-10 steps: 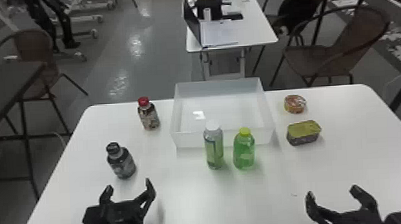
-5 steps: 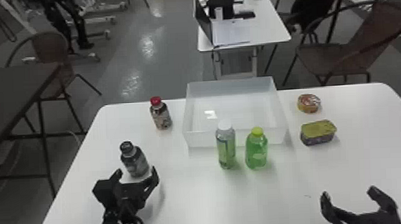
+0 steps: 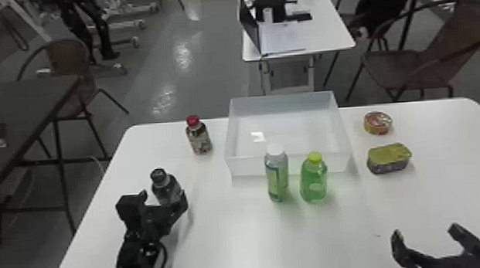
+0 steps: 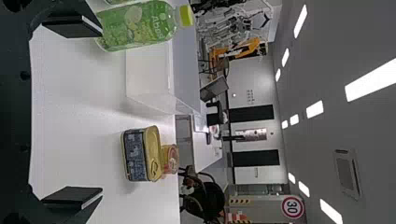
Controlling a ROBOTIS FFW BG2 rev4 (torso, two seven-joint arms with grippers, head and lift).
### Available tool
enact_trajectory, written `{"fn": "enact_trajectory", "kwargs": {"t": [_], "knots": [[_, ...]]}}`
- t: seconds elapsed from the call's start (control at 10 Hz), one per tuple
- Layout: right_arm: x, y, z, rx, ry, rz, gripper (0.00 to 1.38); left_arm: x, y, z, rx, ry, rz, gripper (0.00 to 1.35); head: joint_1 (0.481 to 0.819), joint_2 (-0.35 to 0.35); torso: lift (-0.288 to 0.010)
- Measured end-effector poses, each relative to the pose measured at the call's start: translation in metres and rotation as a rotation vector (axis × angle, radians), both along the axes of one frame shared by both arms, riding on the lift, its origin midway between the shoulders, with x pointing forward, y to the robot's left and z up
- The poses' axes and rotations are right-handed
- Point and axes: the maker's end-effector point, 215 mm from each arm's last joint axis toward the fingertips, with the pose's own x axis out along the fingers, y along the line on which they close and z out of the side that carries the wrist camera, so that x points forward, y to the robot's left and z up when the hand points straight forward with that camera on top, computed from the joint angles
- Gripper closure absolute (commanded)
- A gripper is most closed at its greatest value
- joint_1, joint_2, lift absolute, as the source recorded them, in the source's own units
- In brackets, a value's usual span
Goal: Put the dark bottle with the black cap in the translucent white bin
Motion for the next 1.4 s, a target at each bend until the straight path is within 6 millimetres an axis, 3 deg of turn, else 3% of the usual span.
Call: {"fn": "enact_trajectory", "kwargs": {"t": [0.1,0.2,0.3,0.5,0.7,0.9,1.2,1.4], "knots": [[0.0,0.001,0.0,0.001,0.0,0.003,0.1,0.006,0.009,0.003,0.018,0.003,0.001,0.32,0.695,0.202,-0.058],[0.001,0.001,0.0,0.001,-0.001,0.006,0.1,0.009,0.017,0.006,0.03,0.004,0.005,0.6,0.695,0.212,-0.058],[0.001,0.002,0.0,0.001,-0.001,0.008,0.1,0.01,0.023,0.006,0.032,0.006,0.011,0.73,0.695,0.22,-0.058],[0.001,0.001,-0.001,0.001,0.0,0.009,0.1,0.008,0.023,0.005,0.037,0.005,0.02,0.73,0.695,0.222,-0.058],[0.0,0.001,-0.002,0.002,0.001,0.01,0.1,0.011,0.008,0.013,0.038,-0.02,0.004,0.73,0.695,0.208,-0.058],[0.0,0.001,-0.002,0.003,0.002,0.01,0.1,0.021,-0.022,0.05,0.048,-0.084,-0.044,0.73,0.695,0.172,-0.058],[-0.001,0.002,-0.004,0.004,0.005,0.01,0.1,0.052,-0.101,0.127,-0.025,-0.207,-0.191,0.73,0.695,0.086,-0.058],[0.002,0.003,-0.004,0.004,0.004,0.013,0.1,0.071,-0.143,0.152,-0.077,-0.234,-0.281,0.73,0.695,0.036,-0.058]]}}
